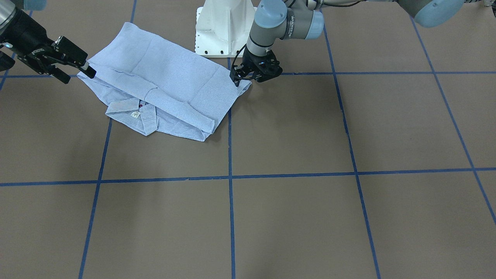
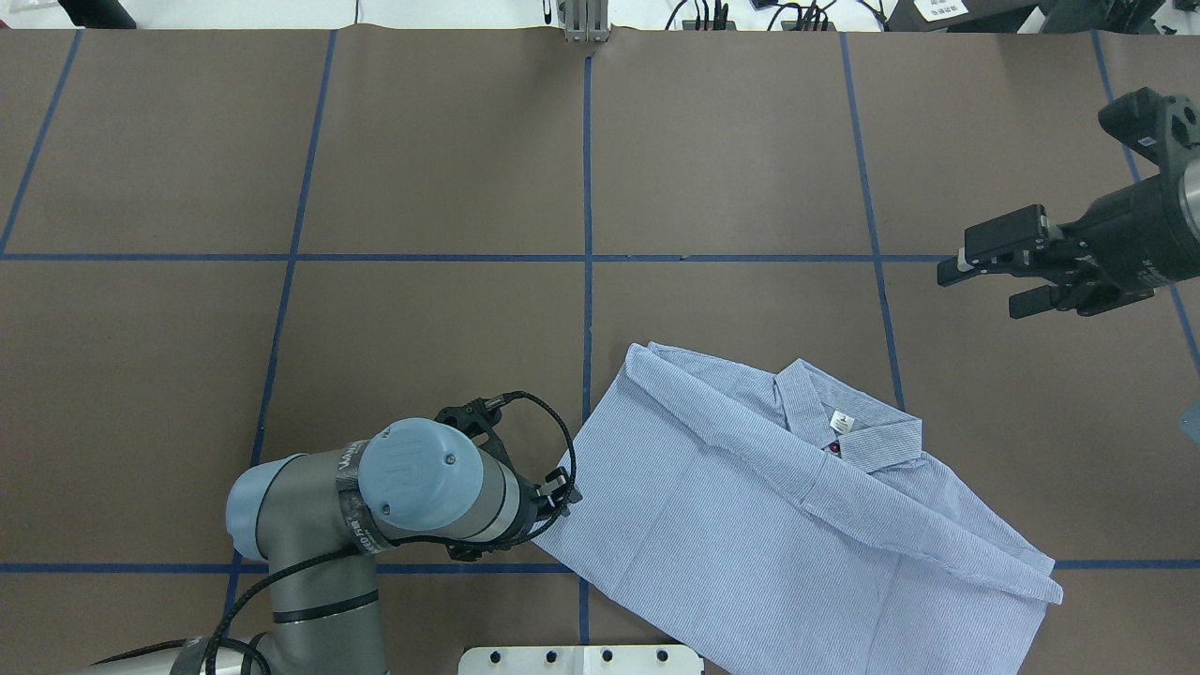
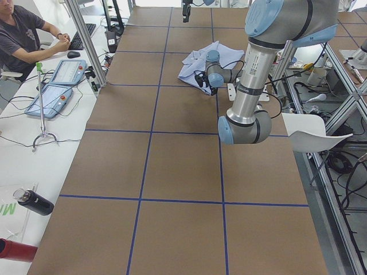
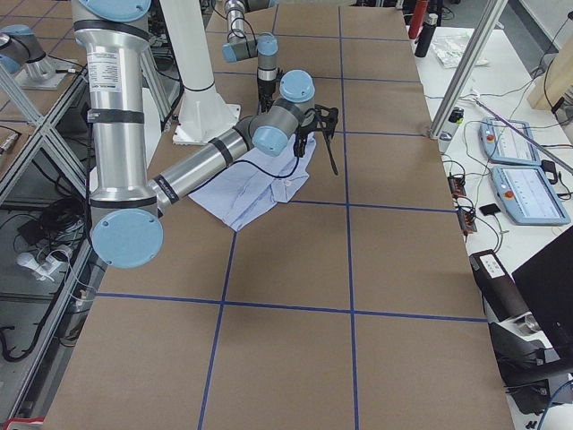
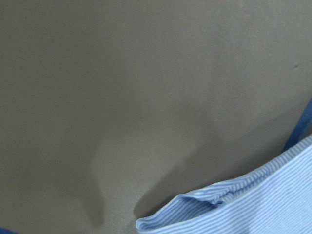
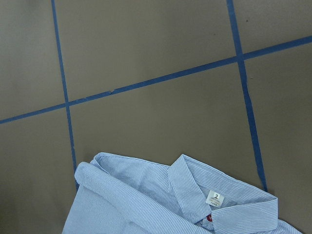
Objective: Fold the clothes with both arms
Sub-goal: 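Grasp the shirt's side edge nearest the left gripper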
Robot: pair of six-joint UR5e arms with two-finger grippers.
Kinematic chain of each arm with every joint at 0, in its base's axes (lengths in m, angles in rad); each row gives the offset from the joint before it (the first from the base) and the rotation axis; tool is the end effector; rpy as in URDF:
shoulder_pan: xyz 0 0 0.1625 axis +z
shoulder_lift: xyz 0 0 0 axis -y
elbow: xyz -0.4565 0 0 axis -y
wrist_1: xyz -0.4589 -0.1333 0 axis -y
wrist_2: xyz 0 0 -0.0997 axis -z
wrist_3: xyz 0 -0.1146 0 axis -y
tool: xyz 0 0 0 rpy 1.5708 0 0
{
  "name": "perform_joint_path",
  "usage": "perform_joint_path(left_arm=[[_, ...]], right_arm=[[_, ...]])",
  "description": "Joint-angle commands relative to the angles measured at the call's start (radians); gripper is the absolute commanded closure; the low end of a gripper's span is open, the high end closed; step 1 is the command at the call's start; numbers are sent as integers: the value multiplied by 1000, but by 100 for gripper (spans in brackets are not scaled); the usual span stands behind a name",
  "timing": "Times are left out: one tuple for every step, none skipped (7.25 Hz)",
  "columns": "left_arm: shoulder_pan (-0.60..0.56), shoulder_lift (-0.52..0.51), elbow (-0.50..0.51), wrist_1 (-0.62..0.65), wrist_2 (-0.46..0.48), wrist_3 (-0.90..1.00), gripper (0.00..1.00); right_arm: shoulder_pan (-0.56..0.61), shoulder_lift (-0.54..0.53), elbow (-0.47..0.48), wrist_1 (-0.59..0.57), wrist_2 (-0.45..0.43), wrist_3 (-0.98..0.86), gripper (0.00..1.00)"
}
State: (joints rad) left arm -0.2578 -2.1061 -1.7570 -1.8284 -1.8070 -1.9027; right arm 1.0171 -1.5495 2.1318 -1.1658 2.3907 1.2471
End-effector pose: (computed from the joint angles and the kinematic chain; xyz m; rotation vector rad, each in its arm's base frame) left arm 0.6744 -0.2879 0.2314 -0.2549 0.9732 -0.4241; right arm -0.2277 -0.4625 0.3264 -0.0107 -1.1878 0.2059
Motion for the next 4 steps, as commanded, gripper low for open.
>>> perform_joint_path(left_arm=[[0,-8,1,0,0,2,21],[2,-8,1,0,0,2,21],[0,-8,1,0,0,1,21],[2,-8,2,0,0,2,21]], right_arm=[[6,0,-1,0,1,0,0],[11,-1,-1,0,4,0,0],[11,-3,-3,0,4,0,0],[11,-1,-4,0,4,0,0]])
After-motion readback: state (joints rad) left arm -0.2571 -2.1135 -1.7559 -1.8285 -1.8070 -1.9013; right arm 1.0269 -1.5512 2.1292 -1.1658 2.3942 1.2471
